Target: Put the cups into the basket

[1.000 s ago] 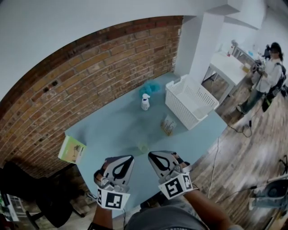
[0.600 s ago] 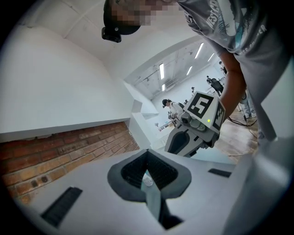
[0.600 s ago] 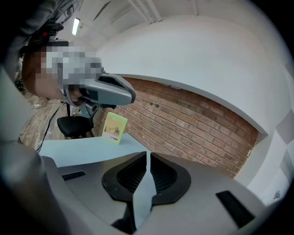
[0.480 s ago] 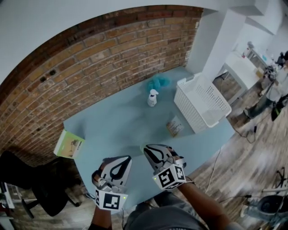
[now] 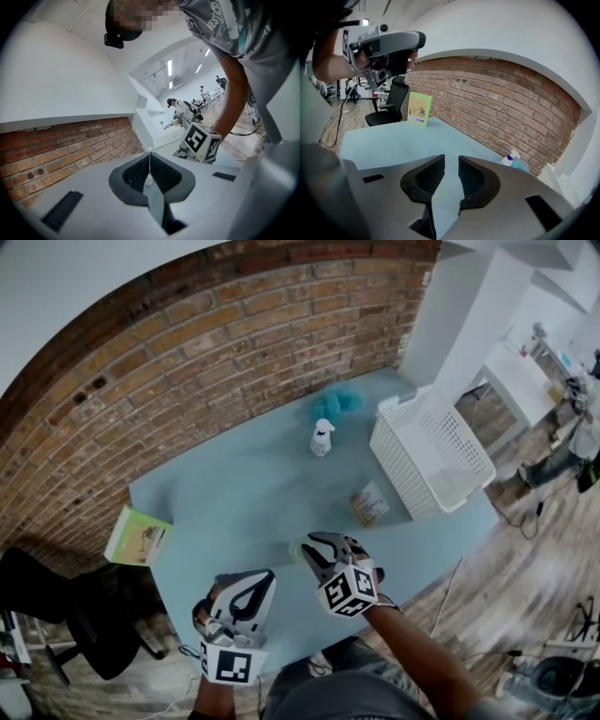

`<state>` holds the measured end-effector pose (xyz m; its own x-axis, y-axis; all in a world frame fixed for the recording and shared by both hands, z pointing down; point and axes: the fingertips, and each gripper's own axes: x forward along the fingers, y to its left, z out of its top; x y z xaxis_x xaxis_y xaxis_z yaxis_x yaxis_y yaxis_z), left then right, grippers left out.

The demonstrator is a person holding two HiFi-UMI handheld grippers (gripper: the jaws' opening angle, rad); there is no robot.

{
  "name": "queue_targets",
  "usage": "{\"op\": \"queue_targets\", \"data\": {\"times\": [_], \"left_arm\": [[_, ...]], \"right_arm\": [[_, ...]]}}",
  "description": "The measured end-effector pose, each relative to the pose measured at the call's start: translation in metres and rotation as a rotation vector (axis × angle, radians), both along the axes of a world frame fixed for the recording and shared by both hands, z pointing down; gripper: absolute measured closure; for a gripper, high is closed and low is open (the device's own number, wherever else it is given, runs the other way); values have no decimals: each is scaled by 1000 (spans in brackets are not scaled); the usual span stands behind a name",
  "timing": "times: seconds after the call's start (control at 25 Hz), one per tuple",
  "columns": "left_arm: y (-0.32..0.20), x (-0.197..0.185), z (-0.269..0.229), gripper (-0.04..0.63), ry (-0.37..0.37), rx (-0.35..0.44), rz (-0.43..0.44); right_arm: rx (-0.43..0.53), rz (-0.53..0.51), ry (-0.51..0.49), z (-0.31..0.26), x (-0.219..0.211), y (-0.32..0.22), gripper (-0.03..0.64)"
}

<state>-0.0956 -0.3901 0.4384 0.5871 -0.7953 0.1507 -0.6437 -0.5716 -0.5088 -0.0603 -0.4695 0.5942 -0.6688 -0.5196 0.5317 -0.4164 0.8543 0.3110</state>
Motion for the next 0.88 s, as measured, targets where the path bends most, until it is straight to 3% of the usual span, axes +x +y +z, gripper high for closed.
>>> {"op": "queue_targets", "data": {"times": [0.4,0.88], "left_arm": [[-15,3,23,563,13,-34,-32],[-28,10,33,563,13,-71,-22]], "right_arm": [[-128,-44,88,71,-4,-17,534],[-209,-42,235,120,-2,-24,534]]}}
